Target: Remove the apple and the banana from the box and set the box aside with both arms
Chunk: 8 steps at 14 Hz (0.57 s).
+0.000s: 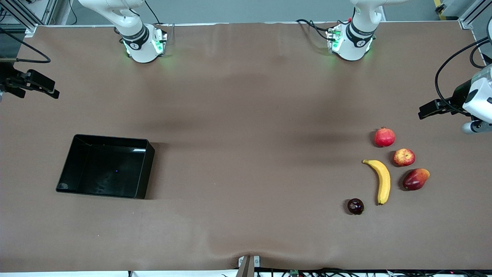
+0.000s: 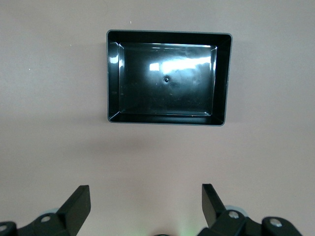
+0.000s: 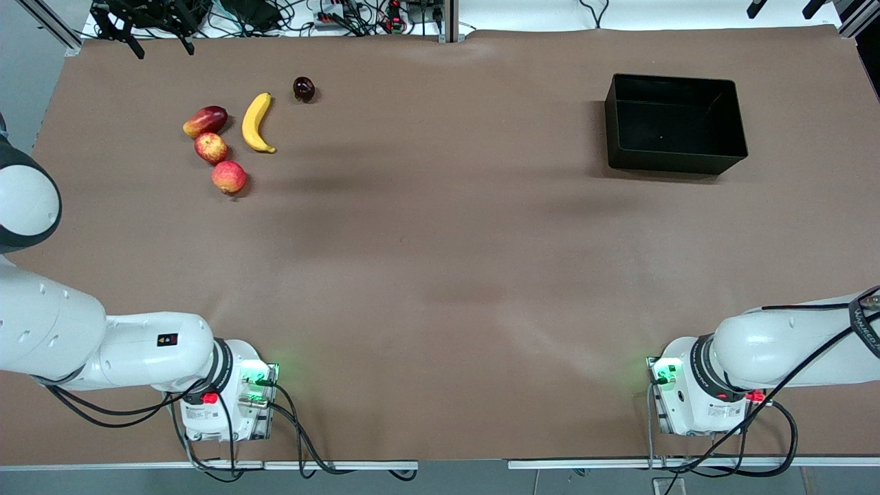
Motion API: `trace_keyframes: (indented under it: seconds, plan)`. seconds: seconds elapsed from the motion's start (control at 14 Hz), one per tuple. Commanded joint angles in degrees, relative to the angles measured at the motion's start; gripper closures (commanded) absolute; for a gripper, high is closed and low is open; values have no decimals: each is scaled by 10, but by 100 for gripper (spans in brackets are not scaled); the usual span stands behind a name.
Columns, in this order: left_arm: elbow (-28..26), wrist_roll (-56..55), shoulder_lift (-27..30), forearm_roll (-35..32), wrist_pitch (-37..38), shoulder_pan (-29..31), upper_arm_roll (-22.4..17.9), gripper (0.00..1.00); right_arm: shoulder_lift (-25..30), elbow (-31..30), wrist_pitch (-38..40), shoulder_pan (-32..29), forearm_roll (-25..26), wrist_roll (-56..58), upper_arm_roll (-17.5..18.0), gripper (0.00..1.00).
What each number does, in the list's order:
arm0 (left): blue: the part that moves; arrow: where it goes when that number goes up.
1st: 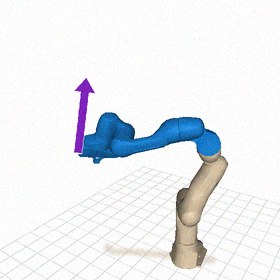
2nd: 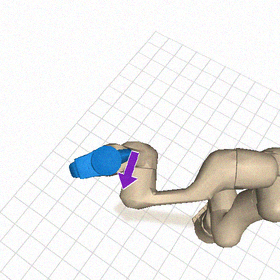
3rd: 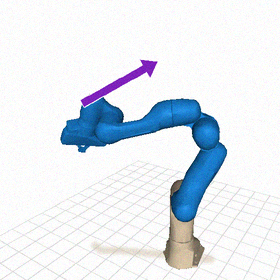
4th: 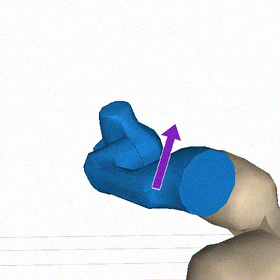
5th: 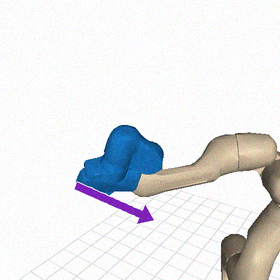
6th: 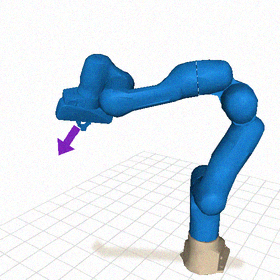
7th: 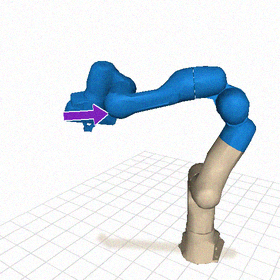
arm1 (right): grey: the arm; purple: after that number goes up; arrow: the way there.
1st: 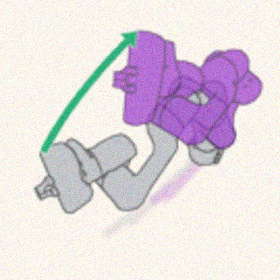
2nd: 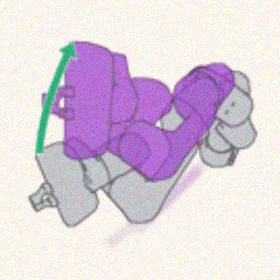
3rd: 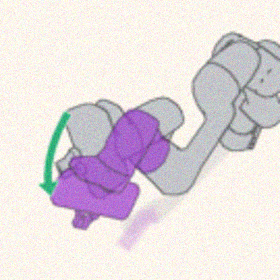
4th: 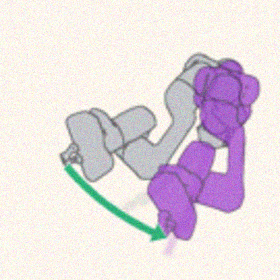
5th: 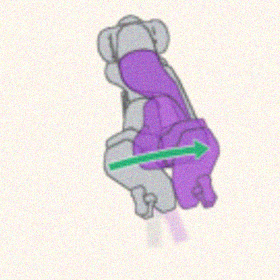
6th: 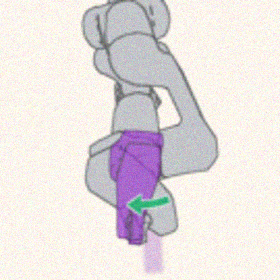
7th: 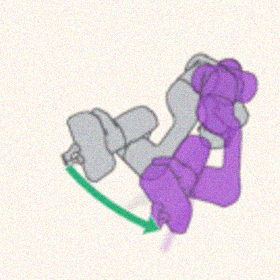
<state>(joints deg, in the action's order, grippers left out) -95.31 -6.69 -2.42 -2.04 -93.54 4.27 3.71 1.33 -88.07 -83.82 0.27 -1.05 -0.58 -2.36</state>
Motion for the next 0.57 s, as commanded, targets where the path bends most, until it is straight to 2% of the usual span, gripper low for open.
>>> trace_keyframes:
  seconds: [0.0,0.29,0.5]
  plan:
    - [35,0,14,-9,18,-2,7,0,0,6,3,7,-2,-1,-6,0]
    - [89,-3,16,-9,67,-3,17,0,0,6,4,7,-1,-1,-6,0]
    - [99,1,17,-9,69,-1,17,0,0,6,4,7,-2,-1,-6,0]
